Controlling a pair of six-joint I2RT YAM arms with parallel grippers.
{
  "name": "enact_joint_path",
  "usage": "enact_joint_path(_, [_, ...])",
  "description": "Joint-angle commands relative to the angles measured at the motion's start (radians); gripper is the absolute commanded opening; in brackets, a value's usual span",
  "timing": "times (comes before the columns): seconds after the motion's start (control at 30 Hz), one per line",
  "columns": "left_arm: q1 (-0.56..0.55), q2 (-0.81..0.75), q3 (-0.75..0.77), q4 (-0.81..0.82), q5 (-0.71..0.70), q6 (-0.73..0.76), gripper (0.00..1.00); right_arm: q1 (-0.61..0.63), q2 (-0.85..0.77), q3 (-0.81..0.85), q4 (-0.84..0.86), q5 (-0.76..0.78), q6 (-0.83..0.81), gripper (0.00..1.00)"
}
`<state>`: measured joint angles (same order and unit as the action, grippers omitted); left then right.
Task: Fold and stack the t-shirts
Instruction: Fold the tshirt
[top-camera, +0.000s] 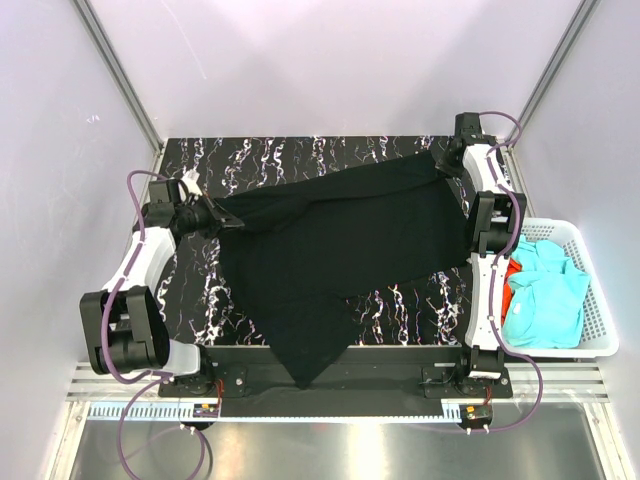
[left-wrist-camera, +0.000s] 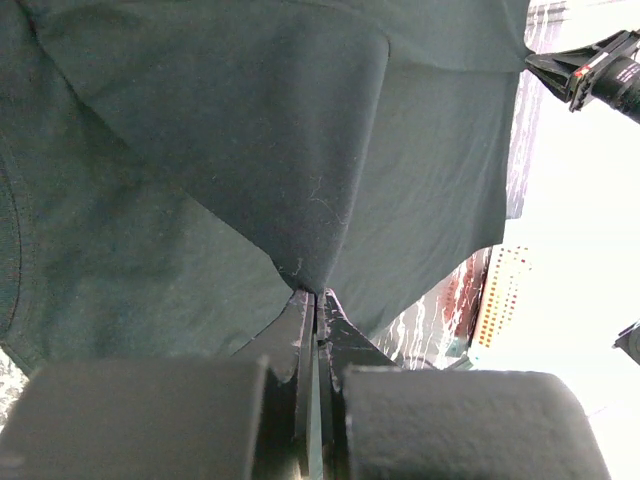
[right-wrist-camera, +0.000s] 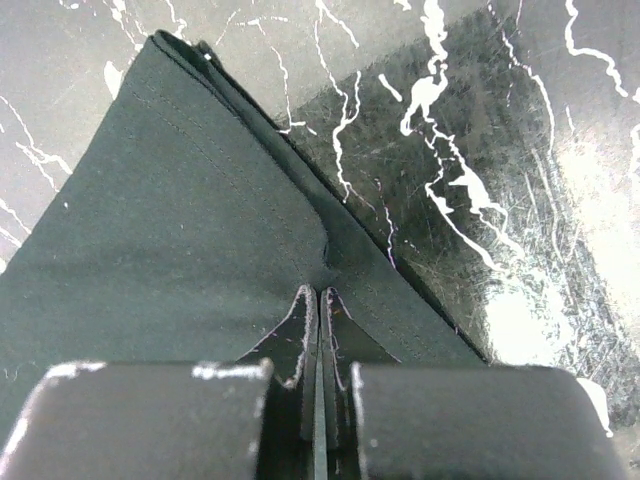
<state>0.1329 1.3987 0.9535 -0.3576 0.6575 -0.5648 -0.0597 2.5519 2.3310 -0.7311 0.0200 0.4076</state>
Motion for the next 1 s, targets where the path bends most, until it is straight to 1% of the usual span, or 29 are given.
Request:
enact_joint_path(0.0, [0.010, -0.026, 0.025, 0.002, -0.013, 0.006, 0.00, 0.000, -0.079, 0.050, -0.002, 0.037, -0.024, 0.00])
enact_joint_path(0.23, [0.010, -0.024, -0.021, 0.008, -0.012, 0.009, 0.00, 0.000, -0.088, 0.019, -0.008, 0.044, -0.026, 0.00])
enact_joint_path(0.6, [0.010, 0.006, -0.035, 0.009, -0.016, 0.020, 0.00, 0.000, -0.087, -0.001, -0.013, 0.063, -0.036, 0.00])
enact_joint_path(0.67, [0.010, 0.017, -0.045, 0.008, -0.015, 0.022, 0.00, 0.000, -0.084, -0.010, -0.016, 0.075, -0.036, 0.02])
enact_joint_path(0.73, [0.010, 0.020, -0.056, 0.009, -0.001, 0.026, 0.00, 0.000, -0.084, -0.013, -0.025, 0.101, -0.032, 0.09])
enact_joint_path(0.77, [0.010, 0.020, -0.058, 0.009, 0.002, 0.029, 0.02, 0.000, -0.081, -0.010, -0.031, 0.110, -0.029, 0.15])
enact_joint_path(0.8, [0.010, 0.010, -0.059, -0.001, 0.004, 0.046, 0.04, 0.000, -0.078, -0.004, -0.056, 0.123, -0.024, 0.25])
enact_joint_path(0.83, [0.010, -0.003, -0.055, -0.018, -0.042, 0.055, 0.09, 0.000, -0.073, 0.026, -0.076, 0.159, -0.007, 0.29])
enact_joint_path(0.87, [0.011, -0.036, -0.052, -0.033, -0.079, 0.072, 0.31, 0.000, -0.064, 0.048, -0.099, 0.172, 0.006, 0.31])
enact_joint_path(0.9, [0.013, -0.053, -0.044, -0.052, -0.116, 0.078, 0.37, 0.000, -0.062, 0.066, -0.135, 0.178, 0.020, 0.33])
enact_joint_path(0.93, [0.016, -0.064, -0.026, -0.052, -0.168, 0.085, 0.43, 0.000, -0.065, 0.089, -0.143, 0.164, 0.054, 0.37])
enact_joint_path(0.97, [0.019, -0.072, -0.012, -0.053, -0.186, 0.089, 0.50, 0.003, -0.084, 0.090, -0.140, 0.153, 0.069, 0.39])
